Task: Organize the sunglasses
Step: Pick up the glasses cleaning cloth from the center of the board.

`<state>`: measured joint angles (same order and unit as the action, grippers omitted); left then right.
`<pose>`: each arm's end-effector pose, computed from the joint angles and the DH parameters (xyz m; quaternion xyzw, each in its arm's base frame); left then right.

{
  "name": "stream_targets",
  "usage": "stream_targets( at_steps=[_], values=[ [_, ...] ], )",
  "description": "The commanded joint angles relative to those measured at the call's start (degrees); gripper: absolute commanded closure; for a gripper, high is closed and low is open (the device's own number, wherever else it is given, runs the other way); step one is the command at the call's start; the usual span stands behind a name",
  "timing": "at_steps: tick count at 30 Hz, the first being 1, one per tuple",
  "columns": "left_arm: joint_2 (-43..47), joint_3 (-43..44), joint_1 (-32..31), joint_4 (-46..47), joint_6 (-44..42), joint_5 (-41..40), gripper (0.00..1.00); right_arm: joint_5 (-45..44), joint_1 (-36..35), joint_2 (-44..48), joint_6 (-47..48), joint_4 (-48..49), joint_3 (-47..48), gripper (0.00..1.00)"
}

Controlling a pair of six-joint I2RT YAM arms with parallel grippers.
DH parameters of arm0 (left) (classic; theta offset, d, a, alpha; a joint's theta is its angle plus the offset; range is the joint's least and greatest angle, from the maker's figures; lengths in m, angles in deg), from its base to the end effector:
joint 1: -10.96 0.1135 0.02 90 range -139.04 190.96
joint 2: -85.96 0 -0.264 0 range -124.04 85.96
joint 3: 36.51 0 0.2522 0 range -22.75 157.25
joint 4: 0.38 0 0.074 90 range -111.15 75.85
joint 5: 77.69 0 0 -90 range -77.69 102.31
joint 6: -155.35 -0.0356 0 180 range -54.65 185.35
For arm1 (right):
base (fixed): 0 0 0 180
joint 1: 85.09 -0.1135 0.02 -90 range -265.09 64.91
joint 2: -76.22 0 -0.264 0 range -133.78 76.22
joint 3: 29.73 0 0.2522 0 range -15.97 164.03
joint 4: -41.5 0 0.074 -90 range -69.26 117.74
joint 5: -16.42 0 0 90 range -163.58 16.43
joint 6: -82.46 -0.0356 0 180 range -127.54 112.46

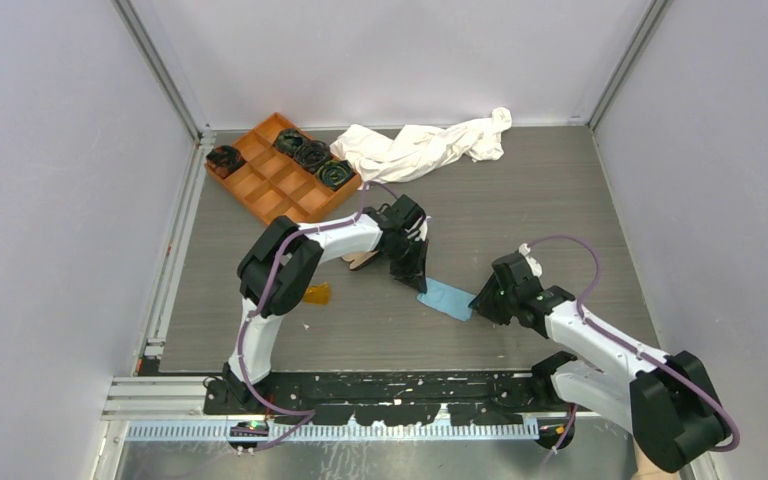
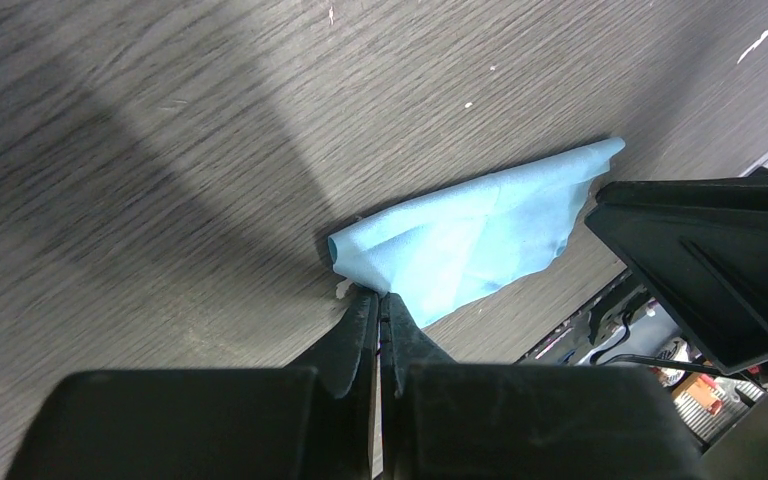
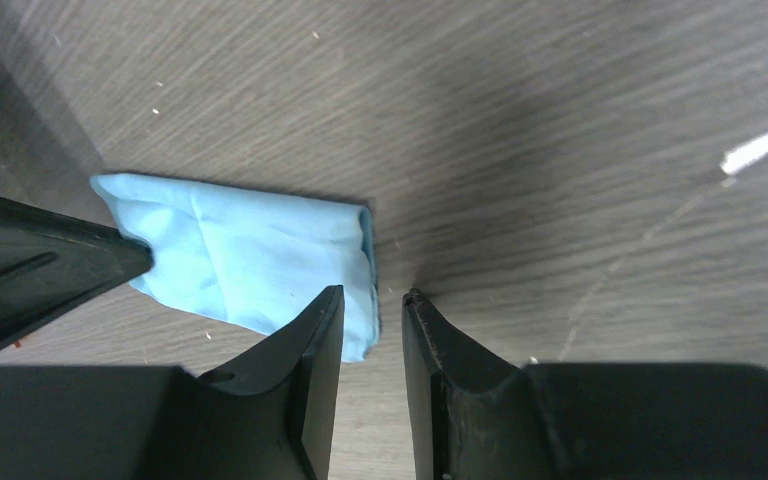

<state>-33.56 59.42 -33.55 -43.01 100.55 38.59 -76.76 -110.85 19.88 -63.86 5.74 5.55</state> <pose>0.2913 -0.3084 0.1454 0.1240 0.9460 -0.2993 0.0115 0.1530 0.0717 0.1509 0.2601 0.9220 0.1673 0.2327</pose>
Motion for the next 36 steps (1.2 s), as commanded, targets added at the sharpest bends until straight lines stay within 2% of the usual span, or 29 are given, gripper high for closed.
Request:
stream_targets(
  at_steps=[1, 26, 31, 36],
  values=[
    [0.2, 0.6, -0.1, 1.7, 0.0, 1.3, 1.00, 0.5, 0.1, -2.7, -0.3, 5.1, 0.3, 0.67],
    [-0.1, 1.1, -0.1, 1.6, 0.0, 2.3, 1.00, 1.6, 0.2, -5.4, 1.2, 6.6, 0.2, 0.82],
    [-0.2, 1.1, -0.1, 1.6, 0.1, 2.3, 1.00, 1.0, 0.1, -4.6, 2.2, 4.6, 0.9, 0.69],
    [-0.1, 1.0, -0.1, 1.7, 0.1, 2.1, 1.00, -0.5, 0.1, -2.4, 3.8, 0.7, 1.5, 0.68]
  ],
)
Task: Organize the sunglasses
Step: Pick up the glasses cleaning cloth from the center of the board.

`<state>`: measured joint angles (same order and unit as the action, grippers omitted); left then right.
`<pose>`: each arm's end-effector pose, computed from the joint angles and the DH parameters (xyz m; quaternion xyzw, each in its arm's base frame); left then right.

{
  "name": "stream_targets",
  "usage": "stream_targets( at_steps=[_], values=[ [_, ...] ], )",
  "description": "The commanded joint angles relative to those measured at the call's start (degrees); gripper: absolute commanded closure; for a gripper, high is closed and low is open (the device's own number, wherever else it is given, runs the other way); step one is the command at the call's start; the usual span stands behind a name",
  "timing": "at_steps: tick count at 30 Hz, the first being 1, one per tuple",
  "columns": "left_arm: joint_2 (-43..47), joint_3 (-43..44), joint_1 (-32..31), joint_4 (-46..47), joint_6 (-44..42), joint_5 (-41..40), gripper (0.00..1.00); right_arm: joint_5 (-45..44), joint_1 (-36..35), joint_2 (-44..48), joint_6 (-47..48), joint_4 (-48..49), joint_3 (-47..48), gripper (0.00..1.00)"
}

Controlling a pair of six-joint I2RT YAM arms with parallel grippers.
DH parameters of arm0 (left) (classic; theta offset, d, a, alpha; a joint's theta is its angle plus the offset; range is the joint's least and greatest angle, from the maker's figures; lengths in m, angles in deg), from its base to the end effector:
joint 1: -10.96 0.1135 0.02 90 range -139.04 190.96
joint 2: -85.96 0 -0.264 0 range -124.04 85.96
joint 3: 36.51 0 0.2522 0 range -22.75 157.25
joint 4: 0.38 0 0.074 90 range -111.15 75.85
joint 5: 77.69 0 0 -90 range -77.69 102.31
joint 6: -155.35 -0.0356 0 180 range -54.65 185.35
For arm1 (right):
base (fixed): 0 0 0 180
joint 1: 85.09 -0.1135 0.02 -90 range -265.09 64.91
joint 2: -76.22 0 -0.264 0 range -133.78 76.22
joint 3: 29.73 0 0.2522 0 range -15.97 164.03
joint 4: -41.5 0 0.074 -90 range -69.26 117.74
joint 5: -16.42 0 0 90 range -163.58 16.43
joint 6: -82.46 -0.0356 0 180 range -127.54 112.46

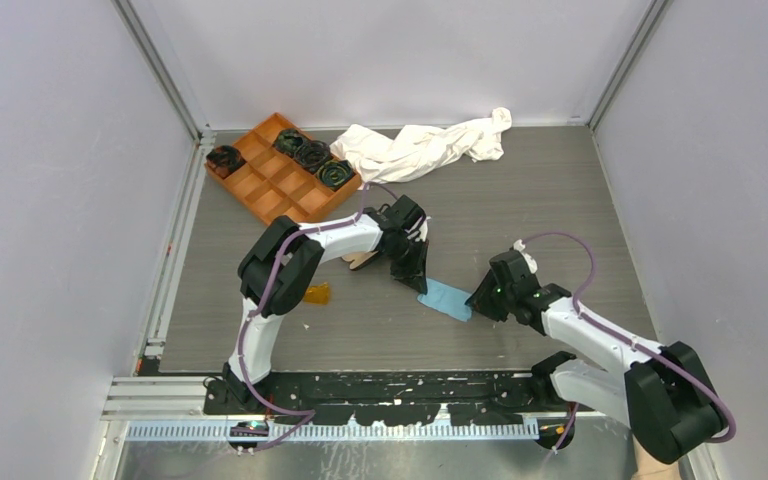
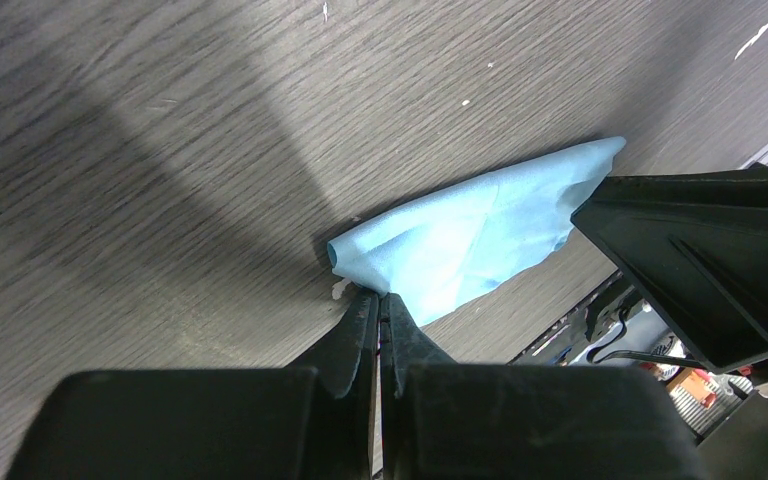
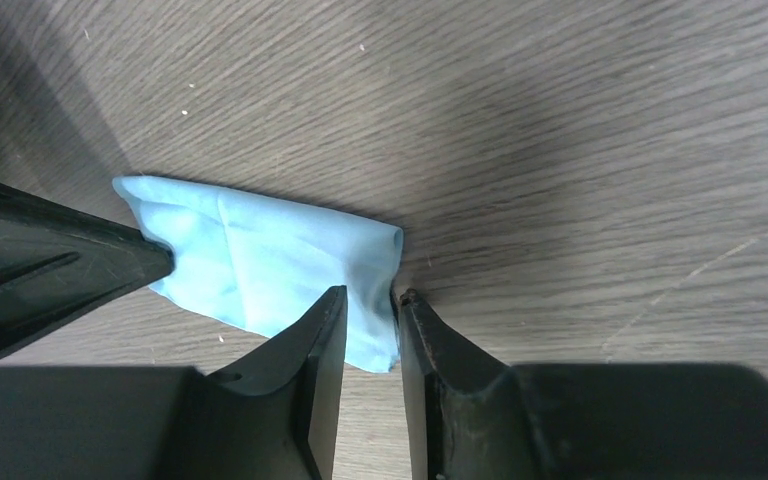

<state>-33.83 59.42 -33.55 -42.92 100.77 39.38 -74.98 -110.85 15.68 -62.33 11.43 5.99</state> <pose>0.2911 -0.3089 0.1437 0.1231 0.9449 -0.3033 0.0052 0.1644 0.0784 0.1478 0.2425 0.9220 0.1861 0.2376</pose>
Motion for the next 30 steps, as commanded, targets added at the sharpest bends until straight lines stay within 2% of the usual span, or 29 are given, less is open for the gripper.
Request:
stream_targets(
  at_steps=[1, 8, 12, 18, 30],
  values=[
    [0.1, 1.0, -0.1, 1.6, -0.2, 1.4, 1.00, -2.2, 0.0, 2.1, 2.4, -5.4, 1.0, 0.67],
    [-0.2, 1.2, -0.1, 1.5, -0.3, 1.4, 1.00, -0.9, -0.7, 2.0, 3.4, -5.6, 0.2, 0.67],
    [-0.2, 1.3, -0.1, 1.3, -0.3, 1.2, 1.00, 0.6, -0.7, 0.0, 3.6, -2.6, 0.2, 0.68],
    [0.0, 1.1, -0.1, 1.1, -0.4, 1.3, 1.00, 3.0, -1.2, -2.7, 3.8, -0.5, 1.3, 0.72],
    [2.1, 0.6, -0.1, 1.0, -0.4, 1.0, 1.00, 1.6, -1.3, 0.0, 3.7, -3.3, 2.5, 0.99]
  ],
)
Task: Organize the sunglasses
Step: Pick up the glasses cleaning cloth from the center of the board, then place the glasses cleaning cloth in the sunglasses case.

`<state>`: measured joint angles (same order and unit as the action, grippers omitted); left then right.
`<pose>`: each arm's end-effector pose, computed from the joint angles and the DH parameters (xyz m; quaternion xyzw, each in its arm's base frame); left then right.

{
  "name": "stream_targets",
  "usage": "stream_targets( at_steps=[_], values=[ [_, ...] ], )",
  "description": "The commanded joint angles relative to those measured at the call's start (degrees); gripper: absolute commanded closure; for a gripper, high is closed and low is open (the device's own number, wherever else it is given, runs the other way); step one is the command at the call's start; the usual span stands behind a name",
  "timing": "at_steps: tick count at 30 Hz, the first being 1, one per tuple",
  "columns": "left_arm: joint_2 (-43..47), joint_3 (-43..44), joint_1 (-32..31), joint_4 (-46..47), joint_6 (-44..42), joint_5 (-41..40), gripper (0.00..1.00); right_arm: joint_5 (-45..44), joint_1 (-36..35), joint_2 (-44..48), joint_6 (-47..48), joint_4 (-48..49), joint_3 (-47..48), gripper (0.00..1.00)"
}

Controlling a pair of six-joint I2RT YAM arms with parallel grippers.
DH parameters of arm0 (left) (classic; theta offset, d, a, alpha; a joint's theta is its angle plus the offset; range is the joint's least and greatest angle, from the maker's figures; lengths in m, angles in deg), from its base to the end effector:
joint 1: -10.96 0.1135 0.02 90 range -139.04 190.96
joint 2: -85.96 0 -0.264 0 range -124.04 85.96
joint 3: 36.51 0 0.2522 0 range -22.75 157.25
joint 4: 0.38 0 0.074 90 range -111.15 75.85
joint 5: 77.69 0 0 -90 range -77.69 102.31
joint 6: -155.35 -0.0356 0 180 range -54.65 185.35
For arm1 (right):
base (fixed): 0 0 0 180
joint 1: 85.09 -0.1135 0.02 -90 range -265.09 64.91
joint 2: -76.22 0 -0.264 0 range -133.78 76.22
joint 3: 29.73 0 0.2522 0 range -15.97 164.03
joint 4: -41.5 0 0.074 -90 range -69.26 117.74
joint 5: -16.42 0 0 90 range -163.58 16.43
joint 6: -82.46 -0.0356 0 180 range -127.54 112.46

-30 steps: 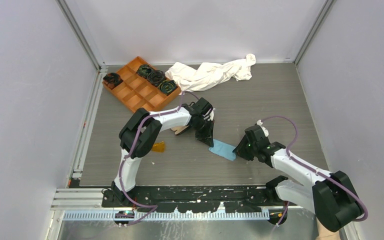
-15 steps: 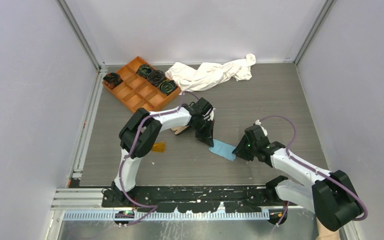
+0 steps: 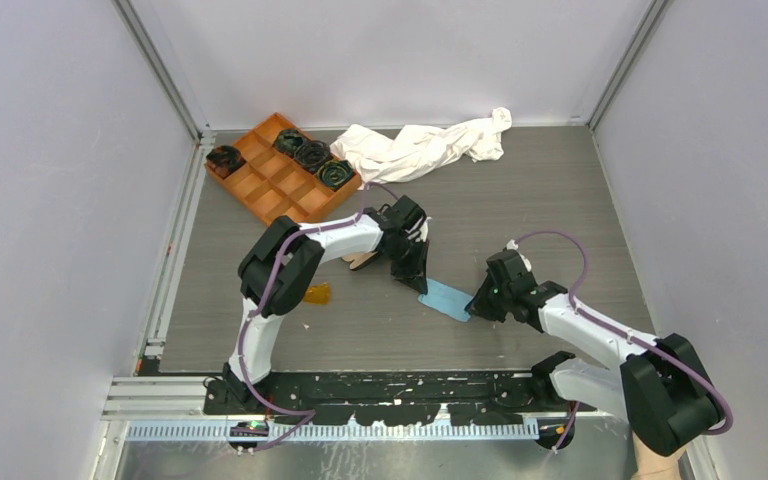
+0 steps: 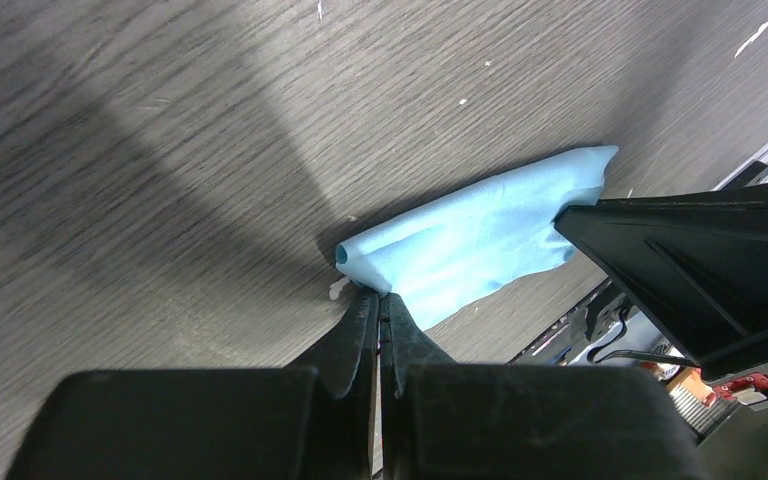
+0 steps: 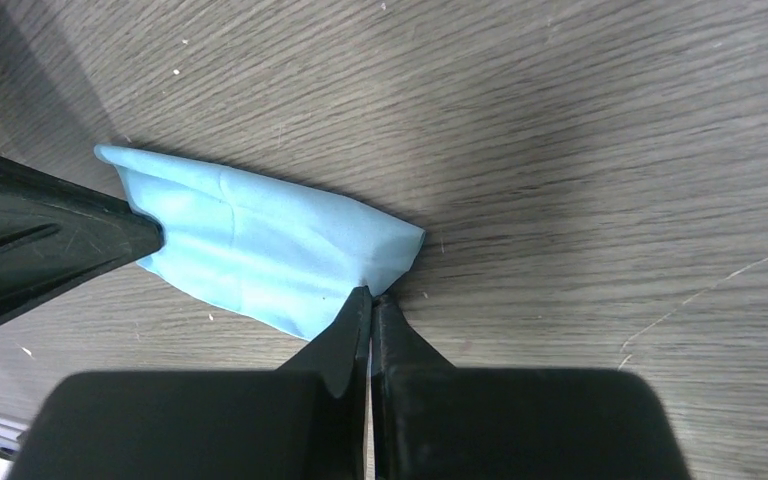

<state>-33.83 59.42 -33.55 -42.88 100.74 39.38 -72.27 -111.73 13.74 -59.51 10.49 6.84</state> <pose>0.2911 -0.3089 0.1438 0.1234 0.9448 -0.3035 0.0056 0.1647 0.0835 0.1456 0.2070 0.9359 0.1888 0.2133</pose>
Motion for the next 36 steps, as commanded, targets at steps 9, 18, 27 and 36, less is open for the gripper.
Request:
stream_targets(
  at_steps=[9, 18, 27, 36],
  values=[
    [8.3, -1.5, -0.6, 2.6, -0.3, -1.3, 1.00, -0.9, -0.4, 3.1, 3.7, -5.1, 7.2, 0.99],
    [13.6, 0.1, -0.1, -0.6, -0.4, -4.3, 1.00, -0.6, -0.5, 0.6, 5.4, -5.8, 14.5, 1.00],
    [21.7, 0.9, 5.7, -7.8, -1.0, -9.9, 1.00, 2.0, -0.8, -9.8, 12.1, -6.7, 29.0, 1.00],
    [28.0, -2.5, 13.7, -10.3, -0.7, -13.7, 1.00, 6.2, -3.5, -26.7, 14.8, -4.8, 45.3, 0.99]
  ],
)
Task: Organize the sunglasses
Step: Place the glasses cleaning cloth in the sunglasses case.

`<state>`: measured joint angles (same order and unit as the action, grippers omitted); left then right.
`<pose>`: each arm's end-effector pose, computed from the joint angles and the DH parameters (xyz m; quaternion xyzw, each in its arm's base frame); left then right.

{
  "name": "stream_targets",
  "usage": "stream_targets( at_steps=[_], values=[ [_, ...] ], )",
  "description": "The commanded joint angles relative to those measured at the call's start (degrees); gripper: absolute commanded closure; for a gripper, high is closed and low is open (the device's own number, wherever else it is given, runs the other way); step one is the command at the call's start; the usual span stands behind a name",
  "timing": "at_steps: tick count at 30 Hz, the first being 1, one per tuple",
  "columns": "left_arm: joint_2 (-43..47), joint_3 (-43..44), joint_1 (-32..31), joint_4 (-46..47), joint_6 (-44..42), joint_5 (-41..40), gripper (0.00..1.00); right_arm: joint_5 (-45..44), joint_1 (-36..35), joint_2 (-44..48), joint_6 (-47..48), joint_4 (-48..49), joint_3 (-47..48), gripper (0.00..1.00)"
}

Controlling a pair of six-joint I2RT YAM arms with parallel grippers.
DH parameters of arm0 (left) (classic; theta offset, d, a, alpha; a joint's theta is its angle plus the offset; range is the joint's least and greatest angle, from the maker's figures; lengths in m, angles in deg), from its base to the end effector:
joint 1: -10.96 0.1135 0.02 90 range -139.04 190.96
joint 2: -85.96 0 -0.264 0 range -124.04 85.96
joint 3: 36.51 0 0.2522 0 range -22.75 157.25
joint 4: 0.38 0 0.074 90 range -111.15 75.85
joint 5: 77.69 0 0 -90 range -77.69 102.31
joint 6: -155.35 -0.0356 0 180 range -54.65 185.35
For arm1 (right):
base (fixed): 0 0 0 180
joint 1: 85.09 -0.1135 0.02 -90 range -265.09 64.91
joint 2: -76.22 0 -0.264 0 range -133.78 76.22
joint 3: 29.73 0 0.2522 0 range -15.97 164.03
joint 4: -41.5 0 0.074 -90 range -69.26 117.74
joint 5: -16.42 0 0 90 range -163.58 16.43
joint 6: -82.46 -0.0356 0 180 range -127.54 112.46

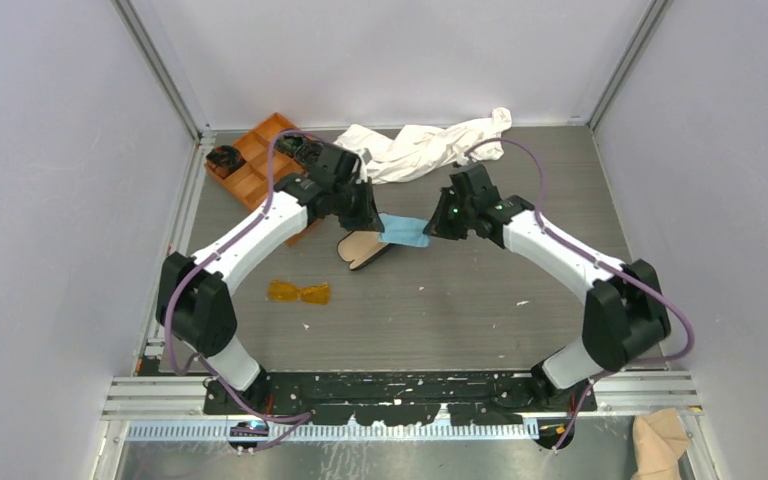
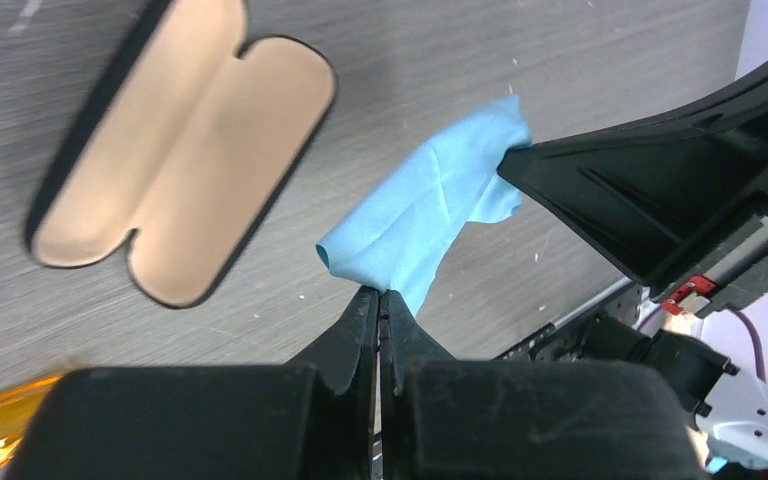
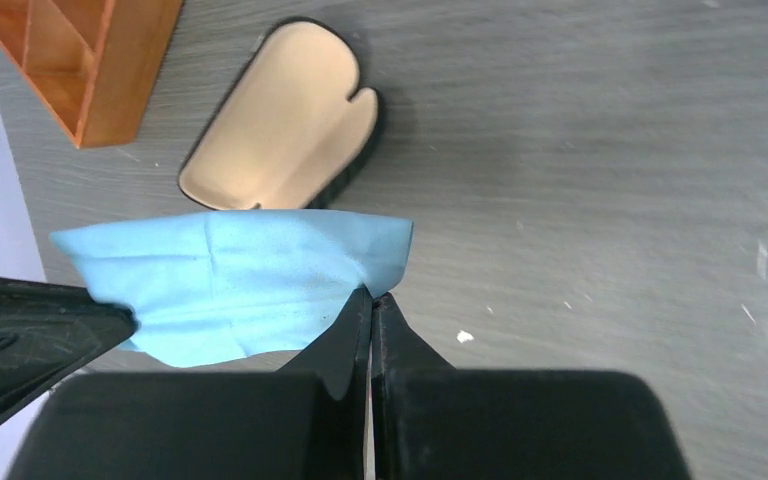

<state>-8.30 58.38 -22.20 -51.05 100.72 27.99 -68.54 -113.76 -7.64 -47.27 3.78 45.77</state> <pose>0.2972 -0.2057 0.2966 0.0286 0.9318 -0.2965 0.2076 0.2768 0.1549 0.2605 0.0729 0.9238 0.2437 0.2861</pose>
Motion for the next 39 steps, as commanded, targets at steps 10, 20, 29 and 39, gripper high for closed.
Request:
stream_targets(
  at_steps=[10, 20, 29, 39],
  values=[
    [1.0, -3.9, 7.1, -0.7, -0.3, -2.4, 1.00, 5.0, -3.7, -22.7, 4.8, -0.2, 23.8, 1.00],
    [-3.9, -7.5, 8.3, 3.5, 1.0, -0.3, 1.00, 7.1, -3.7, -30.0, 6.7, -2.3, 28.0, 1.00],
    [-7.1, -11.3, 8.4, 7.2, 1.4, 0.4, 1.00, 7.0, -3.6, -30.8, 8.4, -2.8, 25.8, 1.00],
    [-7.3, -14.5, 8.3, 8.7, 0.4, 0.4, 1.00, 7.8, -3.7, -30.8, 8.7, -2.7, 21.9, 1.00]
  ],
)
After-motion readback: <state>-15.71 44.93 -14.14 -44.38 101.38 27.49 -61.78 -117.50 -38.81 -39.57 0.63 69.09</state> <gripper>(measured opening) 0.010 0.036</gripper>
